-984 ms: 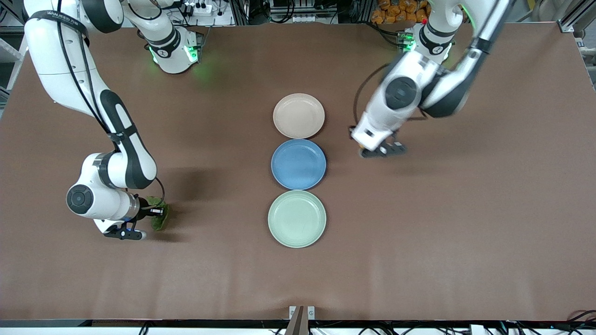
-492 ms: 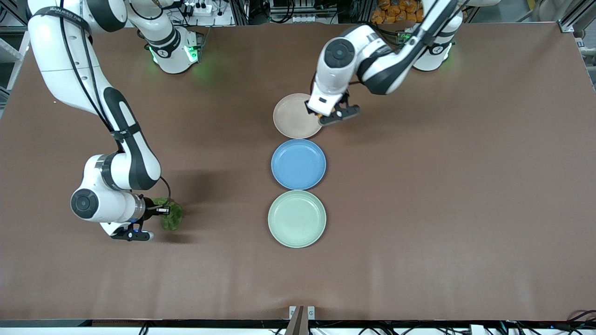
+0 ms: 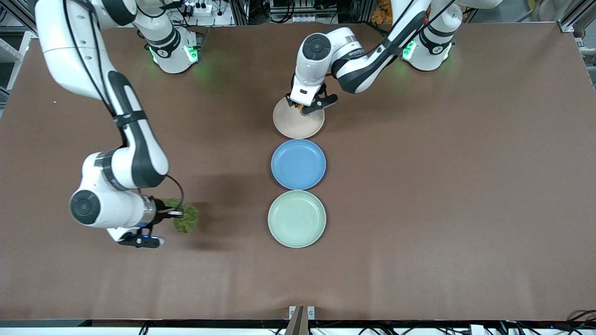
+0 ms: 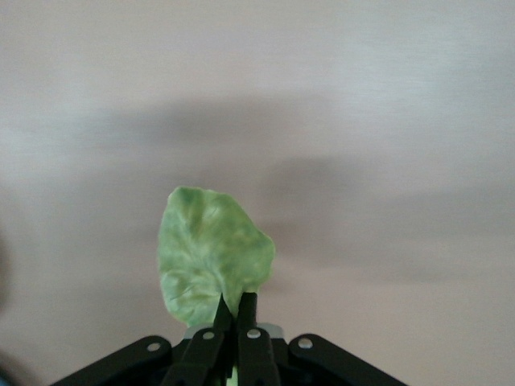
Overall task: Place lemon and lettuce in plates
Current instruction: 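Lower the lemon onto the beige plate while the right gripper carries lettuce, then open the left gripper on the lemon while the right gripper releases lettuce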
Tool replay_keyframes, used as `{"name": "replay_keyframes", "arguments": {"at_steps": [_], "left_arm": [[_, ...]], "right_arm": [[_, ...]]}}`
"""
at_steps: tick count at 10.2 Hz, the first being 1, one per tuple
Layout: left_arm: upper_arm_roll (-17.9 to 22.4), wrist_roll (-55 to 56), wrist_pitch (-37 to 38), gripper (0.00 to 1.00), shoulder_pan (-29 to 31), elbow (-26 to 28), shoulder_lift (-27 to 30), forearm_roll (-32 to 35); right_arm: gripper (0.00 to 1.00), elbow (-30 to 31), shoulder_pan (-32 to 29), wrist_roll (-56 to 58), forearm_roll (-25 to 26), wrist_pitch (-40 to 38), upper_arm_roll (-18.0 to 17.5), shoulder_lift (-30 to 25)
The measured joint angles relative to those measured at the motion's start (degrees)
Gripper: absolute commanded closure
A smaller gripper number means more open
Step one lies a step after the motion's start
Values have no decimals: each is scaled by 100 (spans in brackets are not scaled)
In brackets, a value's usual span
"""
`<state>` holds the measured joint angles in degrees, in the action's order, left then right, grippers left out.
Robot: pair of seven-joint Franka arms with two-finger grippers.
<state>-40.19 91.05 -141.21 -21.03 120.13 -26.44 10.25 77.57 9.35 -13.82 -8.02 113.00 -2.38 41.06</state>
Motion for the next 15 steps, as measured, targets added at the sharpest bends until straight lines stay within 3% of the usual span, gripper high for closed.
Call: {"name": "replay_keyframes", "arguments": {"at_steps": [2,4,5,6,11,15], "left_arm": [[103,625,-302,100,-111,-35,-497,792],[157,809,-362,100,-120,-185,-814,1088],[178,809,-362,69,-126,-246,-873,1094],[200,809,-362,1,-132,-300,-901,1094],[221,809,-114,0,-143,-564,-888,1143],[223,79,2417,0,-58,-1192,-195,1211]], "right_arm": [[100,-126,399,-467,-385,285,-1,3],[100,-261,804,-936,-616,590,-1,11],[100,-273,1007,-1219,-687,884,-1,31],[100,-273,1218,-1531,-706,1212,-2,98],[100,-406,1836,-2636,-742,2419,-19,827],[100,-821,2046,-3454,-753,2950,-157,1245]]}}
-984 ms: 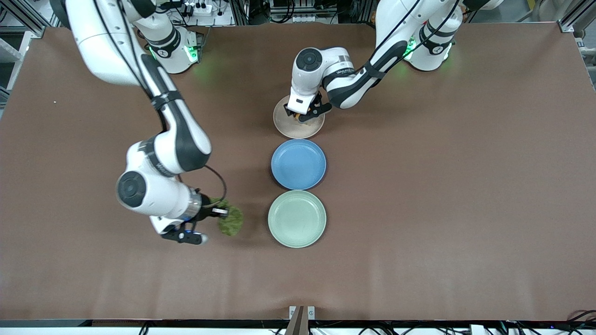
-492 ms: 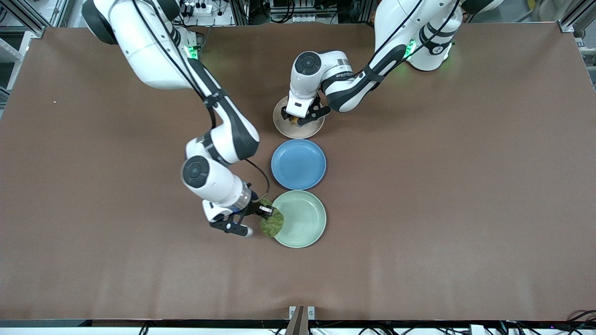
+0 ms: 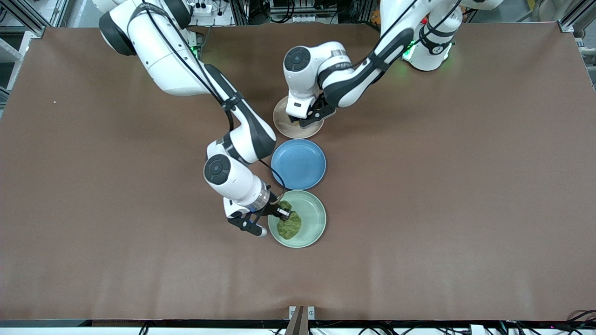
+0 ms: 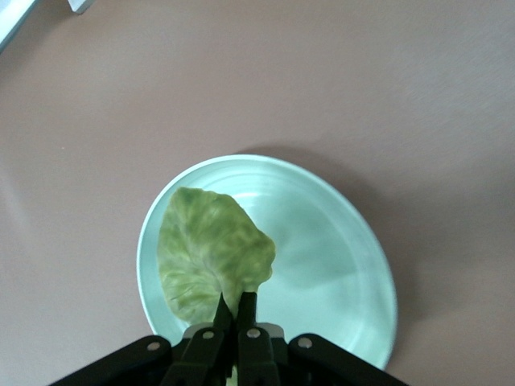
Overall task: Place lemon and lettuce in plates
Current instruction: 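Open the left gripper on the lemon while the right gripper releases lettuce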
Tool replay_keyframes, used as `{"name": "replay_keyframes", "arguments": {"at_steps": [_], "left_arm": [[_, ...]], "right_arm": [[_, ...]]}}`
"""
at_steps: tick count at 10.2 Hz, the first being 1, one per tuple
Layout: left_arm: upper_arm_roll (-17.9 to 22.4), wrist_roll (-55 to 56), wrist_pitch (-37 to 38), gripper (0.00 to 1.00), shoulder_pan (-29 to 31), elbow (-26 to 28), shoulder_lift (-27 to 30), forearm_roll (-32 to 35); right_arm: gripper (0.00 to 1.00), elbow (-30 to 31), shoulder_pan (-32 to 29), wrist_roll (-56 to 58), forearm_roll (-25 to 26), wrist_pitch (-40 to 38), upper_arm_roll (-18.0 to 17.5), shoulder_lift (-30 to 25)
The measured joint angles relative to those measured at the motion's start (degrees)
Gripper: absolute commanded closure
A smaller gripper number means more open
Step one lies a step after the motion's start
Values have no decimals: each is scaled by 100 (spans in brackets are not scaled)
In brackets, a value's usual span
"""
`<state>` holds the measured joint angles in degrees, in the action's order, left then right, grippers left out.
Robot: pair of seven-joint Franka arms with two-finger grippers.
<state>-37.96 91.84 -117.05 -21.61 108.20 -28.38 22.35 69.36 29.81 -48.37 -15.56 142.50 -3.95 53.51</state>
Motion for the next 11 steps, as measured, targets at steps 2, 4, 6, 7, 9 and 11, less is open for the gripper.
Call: {"name": "replay_keyframes", "arguments": {"at_steps": [2,4,6,7,9,11], "left_arm": [[8,-1080,1199,0,322,-485,426,-12],[18,-2224,2127,0,755,-1227,597,-42],[31,-3546,2590,0,1236,-1771,712,-44],[39,-4238,2644,0,1577,-1920,808,-45],[51,-5496,2659,0,2367,-2159,936,-80],[53,-6168,2660,0,2878,-2248,942,-153]], "right_arm": [[87,-20,127,-167,0,397,-2,237],[0,-75,148,-183,0,427,-1,337],[0,-119,152,-184,0,427,-1,347],[0,-146,151,-184,0,427,2,348],[0,-276,120,-150,1,246,27,345],[0,-478,-39,371,7,-613,105,208]]}}
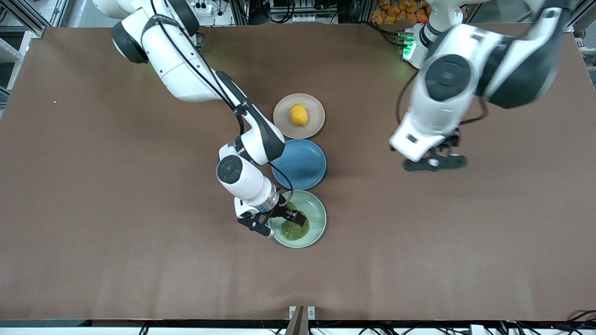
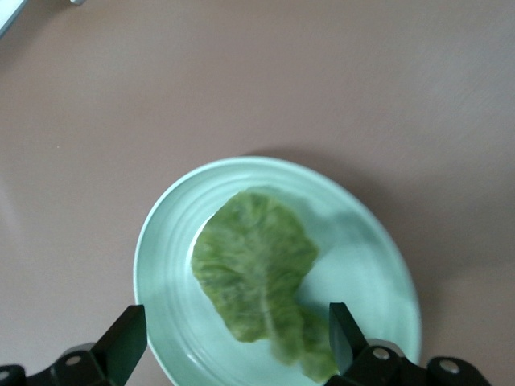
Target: Place lemon and lettuce in plates
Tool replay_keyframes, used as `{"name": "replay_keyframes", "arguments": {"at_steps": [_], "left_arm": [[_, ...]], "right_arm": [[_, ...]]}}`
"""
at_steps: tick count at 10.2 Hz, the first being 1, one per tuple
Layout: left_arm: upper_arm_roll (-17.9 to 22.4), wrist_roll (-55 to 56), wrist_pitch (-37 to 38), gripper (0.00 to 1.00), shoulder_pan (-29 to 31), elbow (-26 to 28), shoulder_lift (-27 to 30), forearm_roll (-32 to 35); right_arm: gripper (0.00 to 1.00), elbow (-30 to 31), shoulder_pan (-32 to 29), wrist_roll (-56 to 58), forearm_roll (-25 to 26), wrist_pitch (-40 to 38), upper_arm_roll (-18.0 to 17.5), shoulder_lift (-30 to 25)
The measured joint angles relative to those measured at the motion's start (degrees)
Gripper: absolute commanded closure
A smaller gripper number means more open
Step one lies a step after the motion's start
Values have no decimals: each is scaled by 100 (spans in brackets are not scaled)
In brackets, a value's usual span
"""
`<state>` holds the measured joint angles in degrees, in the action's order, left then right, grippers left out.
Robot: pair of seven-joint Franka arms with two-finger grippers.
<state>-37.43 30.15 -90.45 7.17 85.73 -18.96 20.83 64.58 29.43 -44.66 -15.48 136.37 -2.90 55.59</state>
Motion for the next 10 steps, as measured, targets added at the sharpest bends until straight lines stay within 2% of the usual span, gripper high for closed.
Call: {"name": "replay_keyframes", "arguments": {"at_steps": [2,4,7,8,10], "left_arm": [[-5,-36,0,0,140,-42,41,-7],[-14,-37,0,0,428,-221,162,-109],[36,-394,1,0,1019,-563,274,-739],[240,-643,2,0,1051,-652,331,-975],[1234,-1188,23,0,727,-711,601,-1575]], "right_arm": [[0,-85,-368,638,127,-1032,52,-319],[0,-110,-661,1000,576,-2053,105,-766],[0,-116,-1147,1704,772,-3255,146,-1544],[0,-101,-1318,1818,848,-3561,154,-1813],[0,65,-1582,2159,1206,-3991,161,-2364]]}}
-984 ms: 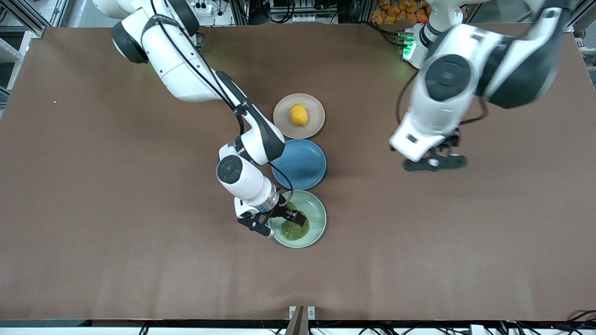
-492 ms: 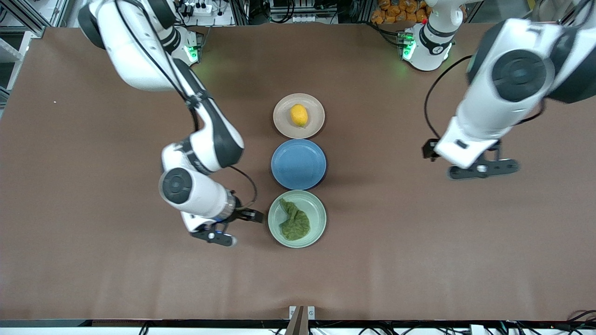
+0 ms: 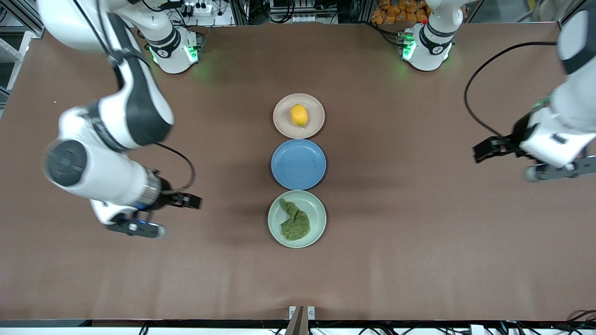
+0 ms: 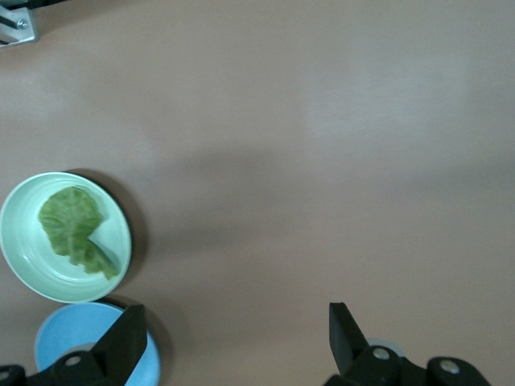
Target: Place lemon and lettuce in plates
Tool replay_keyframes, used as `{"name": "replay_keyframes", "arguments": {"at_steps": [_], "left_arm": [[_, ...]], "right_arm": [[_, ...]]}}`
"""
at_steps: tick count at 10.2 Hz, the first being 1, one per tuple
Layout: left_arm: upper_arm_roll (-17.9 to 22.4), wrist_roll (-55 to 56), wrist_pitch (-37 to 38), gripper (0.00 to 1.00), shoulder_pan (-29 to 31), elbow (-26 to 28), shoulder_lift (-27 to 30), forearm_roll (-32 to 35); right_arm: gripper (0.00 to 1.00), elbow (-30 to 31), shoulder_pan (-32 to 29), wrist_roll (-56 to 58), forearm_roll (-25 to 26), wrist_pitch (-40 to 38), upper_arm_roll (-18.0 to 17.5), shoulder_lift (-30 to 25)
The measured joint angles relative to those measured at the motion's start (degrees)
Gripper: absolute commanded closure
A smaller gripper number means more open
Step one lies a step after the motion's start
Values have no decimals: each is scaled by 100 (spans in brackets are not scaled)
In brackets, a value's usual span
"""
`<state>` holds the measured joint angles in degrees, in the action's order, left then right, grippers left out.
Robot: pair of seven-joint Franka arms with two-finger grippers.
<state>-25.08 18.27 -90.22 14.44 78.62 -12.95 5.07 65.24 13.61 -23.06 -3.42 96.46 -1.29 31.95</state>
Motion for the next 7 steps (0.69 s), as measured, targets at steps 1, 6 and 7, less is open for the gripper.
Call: {"name": "replay_keyframes", "arguments": {"at_steps": [1,6,7], "left_arm": [[504,-310,23,0,-234,-2,110,-196],[1831,-726,163,0,-1400,34,314,-297],[1855,-847,164,0,-1403,43,317,-313]], "right_arm": [[0,122,-97,169,125,-154,2,-250],[0,982,-630,1118,292,-526,6,-1481],[0,1165,-668,1142,361,-526,5,-1683]]}}
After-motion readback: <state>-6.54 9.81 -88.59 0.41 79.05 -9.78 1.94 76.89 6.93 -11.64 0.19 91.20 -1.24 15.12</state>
